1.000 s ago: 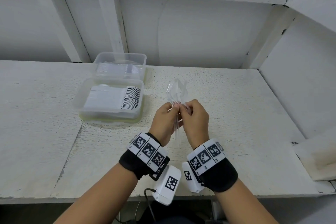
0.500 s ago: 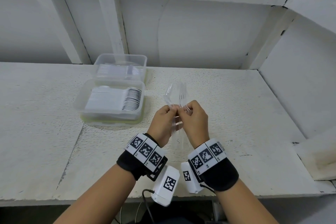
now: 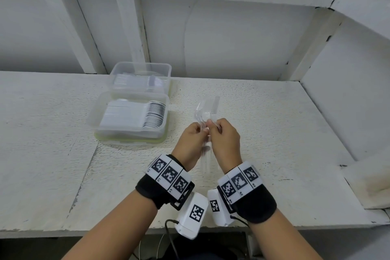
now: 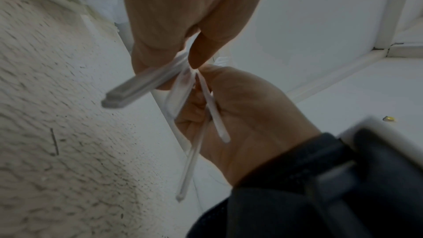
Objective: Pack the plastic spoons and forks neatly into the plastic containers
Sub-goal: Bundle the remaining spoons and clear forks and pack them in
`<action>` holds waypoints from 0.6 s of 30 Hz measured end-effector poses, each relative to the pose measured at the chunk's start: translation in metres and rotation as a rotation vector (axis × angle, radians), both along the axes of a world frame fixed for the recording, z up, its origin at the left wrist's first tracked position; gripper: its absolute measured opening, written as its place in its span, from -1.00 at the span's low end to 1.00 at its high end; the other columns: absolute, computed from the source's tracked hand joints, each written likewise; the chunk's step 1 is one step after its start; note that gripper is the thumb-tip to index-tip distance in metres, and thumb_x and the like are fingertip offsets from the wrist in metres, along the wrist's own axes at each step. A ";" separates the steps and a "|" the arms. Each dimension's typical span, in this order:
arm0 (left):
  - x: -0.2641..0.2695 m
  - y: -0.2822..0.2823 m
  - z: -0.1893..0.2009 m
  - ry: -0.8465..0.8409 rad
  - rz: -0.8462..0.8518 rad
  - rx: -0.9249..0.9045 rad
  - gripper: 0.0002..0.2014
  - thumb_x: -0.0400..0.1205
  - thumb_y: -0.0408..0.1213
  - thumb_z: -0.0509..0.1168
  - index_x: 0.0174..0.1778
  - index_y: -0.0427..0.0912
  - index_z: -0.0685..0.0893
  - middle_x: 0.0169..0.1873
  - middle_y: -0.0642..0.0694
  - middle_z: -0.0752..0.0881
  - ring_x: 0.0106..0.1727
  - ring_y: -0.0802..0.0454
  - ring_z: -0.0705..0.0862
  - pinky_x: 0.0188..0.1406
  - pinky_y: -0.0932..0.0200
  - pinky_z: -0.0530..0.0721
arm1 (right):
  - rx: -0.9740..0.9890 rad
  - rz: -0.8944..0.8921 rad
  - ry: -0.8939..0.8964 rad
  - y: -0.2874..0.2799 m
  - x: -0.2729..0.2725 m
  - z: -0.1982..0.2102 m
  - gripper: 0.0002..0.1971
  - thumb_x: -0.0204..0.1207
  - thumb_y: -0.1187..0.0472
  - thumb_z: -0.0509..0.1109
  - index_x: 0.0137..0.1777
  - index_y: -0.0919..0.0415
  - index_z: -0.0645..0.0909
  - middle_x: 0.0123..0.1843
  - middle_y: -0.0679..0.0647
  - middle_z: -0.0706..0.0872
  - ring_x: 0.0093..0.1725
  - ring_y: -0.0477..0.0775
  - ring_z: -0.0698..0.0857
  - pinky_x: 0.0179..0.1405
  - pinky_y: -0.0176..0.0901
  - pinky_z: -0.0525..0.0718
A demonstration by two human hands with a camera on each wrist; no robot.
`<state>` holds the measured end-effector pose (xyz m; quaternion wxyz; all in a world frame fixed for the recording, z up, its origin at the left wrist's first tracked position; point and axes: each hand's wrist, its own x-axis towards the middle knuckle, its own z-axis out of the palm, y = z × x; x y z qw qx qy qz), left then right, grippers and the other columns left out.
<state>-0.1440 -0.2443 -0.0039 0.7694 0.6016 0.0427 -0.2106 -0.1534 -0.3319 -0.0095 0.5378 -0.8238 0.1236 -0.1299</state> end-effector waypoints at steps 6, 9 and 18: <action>0.005 0.003 -0.002 0.026 0.067 0.096 -0.84 0.67 -0.47 0.12 0.02 -0.21 0.58 -0.23 -0.10 0.61 -0.31 0.11 0.54 -0.42 0.26 0.44 | 0.007 0.040 0.006 -0.004 -0.001 0.003 -0.79 0.65 0.23 0.22 -0.25 0.20 0.50 -0.44 -0.11 0.46 -0.45 -0.19 0.40 -0.49 -0.53 0.41; 0.007 0.003 0.000 0.083 0.128 0.050 -0.84 0.66 -0.45 0.06 -0.10 -0.16 0.50 -0.37 -0.03 0.48 -0.42 0.12 0.43 -0.47 0.23 0.35 | 0.039 0.059 -0.001 -0.004 -0.001 0.004 -0.69 0.67 0.20 0.17 -0.34 0.10 0.46 -0.50 -0.11 0.39 -0.49 -0.16 0.33 -0.51 -0.40 0.31; 0.008 -0.001 0.004 0.138 0.153 0.029 -0.82 0.65 -0.42 0.03 -0.11 -0.18 0.53 -0.45 -0.05 0.48 -0.46 0.10 0.41 -0.48 0.21 0.37 | 0.081 0.095 -0.016 0.004 -0.006 -0.009 -0.85 0.69 0.23 0.13 -0.02 0.07 0.53 -0.34 -0.24 0.42 -0.35 -0.32 0.40 -0.37 -0.56 0.42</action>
